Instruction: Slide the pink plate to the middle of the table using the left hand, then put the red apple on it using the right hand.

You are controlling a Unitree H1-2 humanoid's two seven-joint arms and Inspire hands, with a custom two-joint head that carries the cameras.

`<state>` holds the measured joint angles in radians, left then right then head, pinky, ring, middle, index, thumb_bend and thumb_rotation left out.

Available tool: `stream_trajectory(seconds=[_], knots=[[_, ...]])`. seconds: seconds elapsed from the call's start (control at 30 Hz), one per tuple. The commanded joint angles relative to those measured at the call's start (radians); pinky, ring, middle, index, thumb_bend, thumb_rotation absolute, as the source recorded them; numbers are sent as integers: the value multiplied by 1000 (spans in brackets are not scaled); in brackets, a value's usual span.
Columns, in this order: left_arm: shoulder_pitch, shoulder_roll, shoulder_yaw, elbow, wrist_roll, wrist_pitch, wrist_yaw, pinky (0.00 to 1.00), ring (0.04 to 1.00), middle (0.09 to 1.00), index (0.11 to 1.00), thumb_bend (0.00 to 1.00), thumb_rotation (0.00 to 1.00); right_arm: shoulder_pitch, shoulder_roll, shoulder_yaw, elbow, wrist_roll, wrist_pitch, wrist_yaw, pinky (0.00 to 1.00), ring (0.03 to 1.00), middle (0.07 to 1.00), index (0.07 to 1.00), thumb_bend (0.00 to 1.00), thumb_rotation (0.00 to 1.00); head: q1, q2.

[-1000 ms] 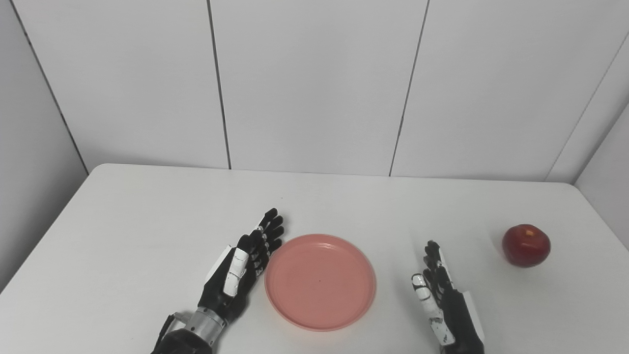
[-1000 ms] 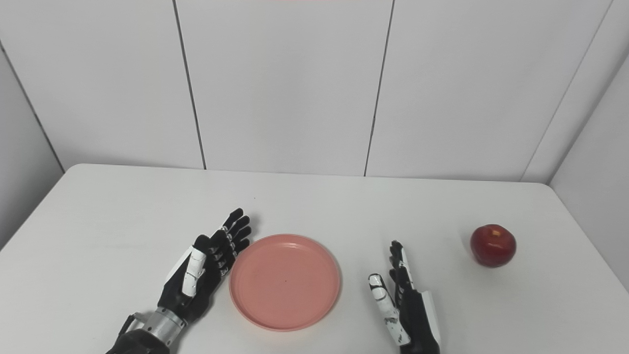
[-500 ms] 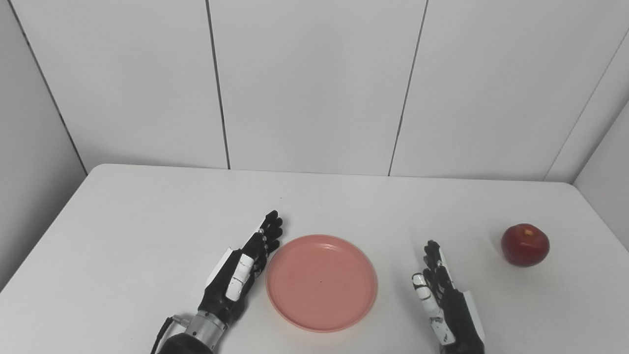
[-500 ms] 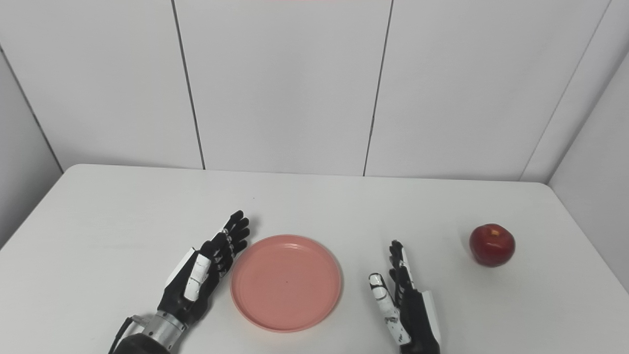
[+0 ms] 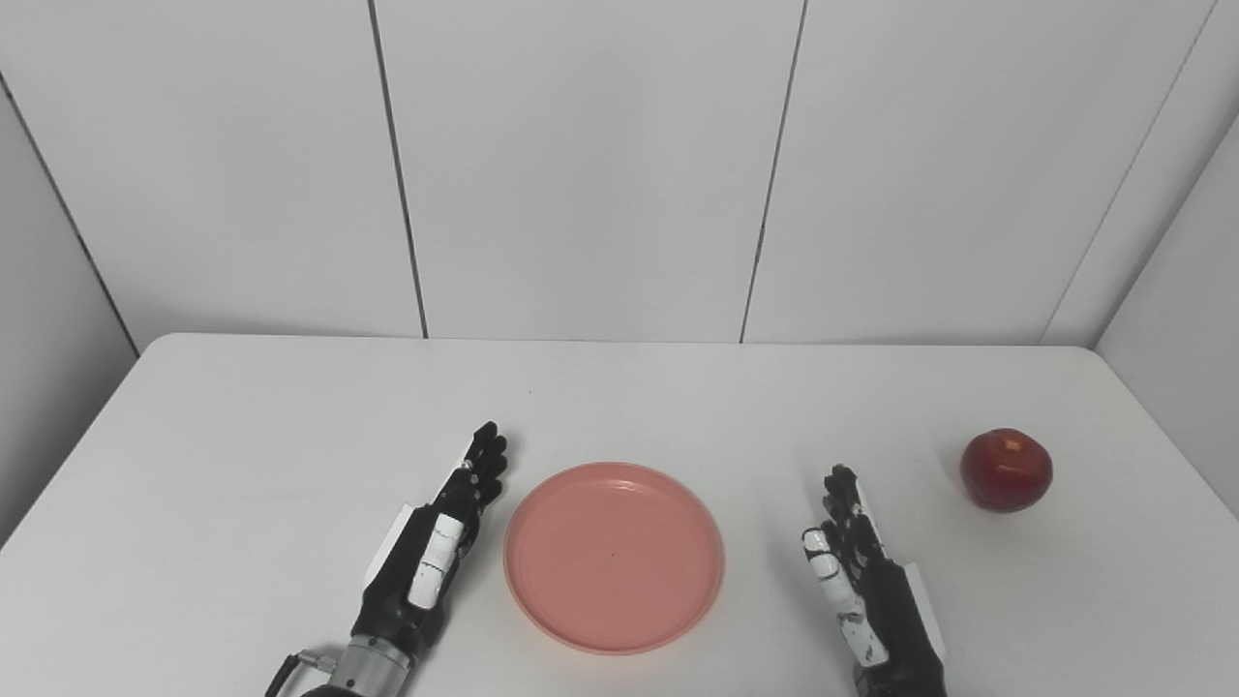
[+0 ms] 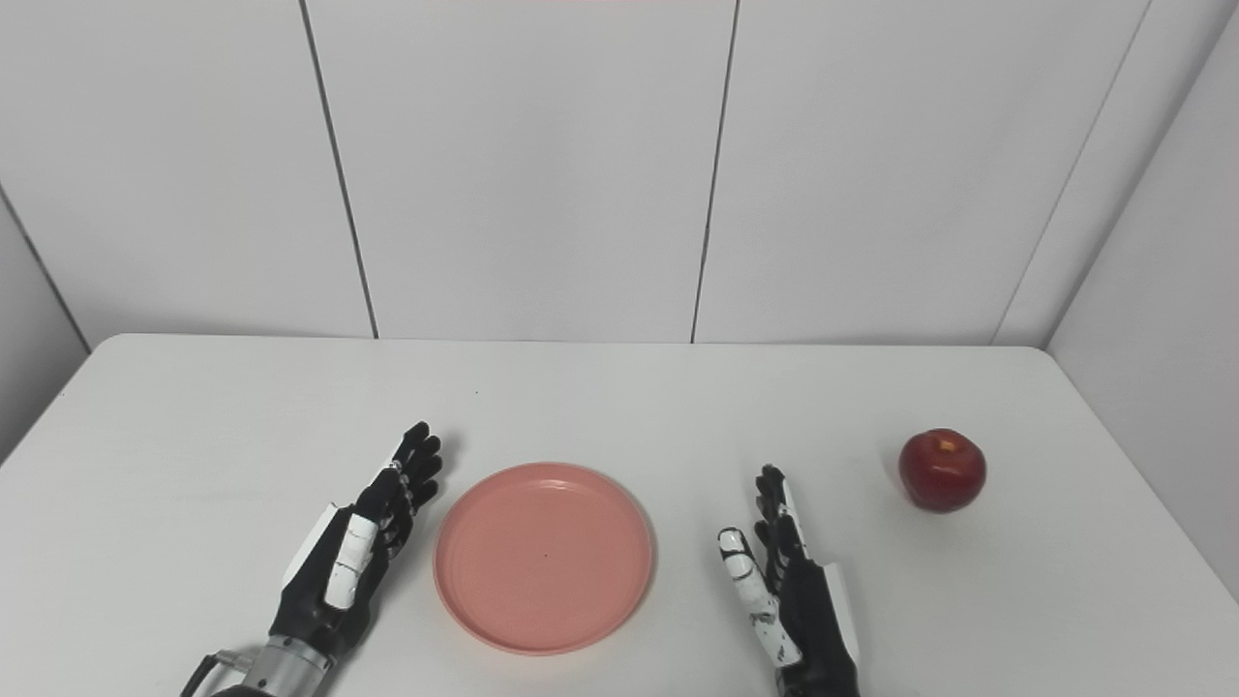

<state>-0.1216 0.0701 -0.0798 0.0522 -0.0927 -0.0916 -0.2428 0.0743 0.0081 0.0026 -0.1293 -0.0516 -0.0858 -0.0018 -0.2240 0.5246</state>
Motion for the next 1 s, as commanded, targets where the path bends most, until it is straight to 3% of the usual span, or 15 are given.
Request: stream_trajectory(seconds=[0.0, 0.23, 0.47, 0.7, 0.97], knots=[[15, -13, -2, 15, -16, -18, 2, 1000, 1000, 1000, 1000, 832, 1000, -9, -11, -10, -15, 3, -21, -6, 1000, 990, 972, 982, 719, 789, -3, 0], [5, -18, -4, 35, -16, -27, 3, 1000, 1000, 1000, 1000, 829, 1000, -15, -18, -15, -28, -36, -23, -31, 1000, 971, 970, 983, 734, 781, -21, 0], [-7, -22, -10, 43, 1, -21, 8, 1000, 1000, 1000, 1000, 840, 1000, -35, -57, -50, -8, -177, -99, -111, 971, 962, 968, 970, 729, 764, -30, 10], [-26, -3, 5, 87, -17, -53, -10, 1000, 1000, 1000, 1000, 833, 1000, -75, -89, -81, 26, -256, -129, -184, 922, 940, 952, 955, 760, 693, -173, -29], [-45, 24, 21, 121, -77, -75, -61, 1000, 1000, 1000, 1000, 781, 1000, -110, -94, -87, 60, -347, -123, -263, 916, 935, 949, 951, 763, 644, -254, -49]])
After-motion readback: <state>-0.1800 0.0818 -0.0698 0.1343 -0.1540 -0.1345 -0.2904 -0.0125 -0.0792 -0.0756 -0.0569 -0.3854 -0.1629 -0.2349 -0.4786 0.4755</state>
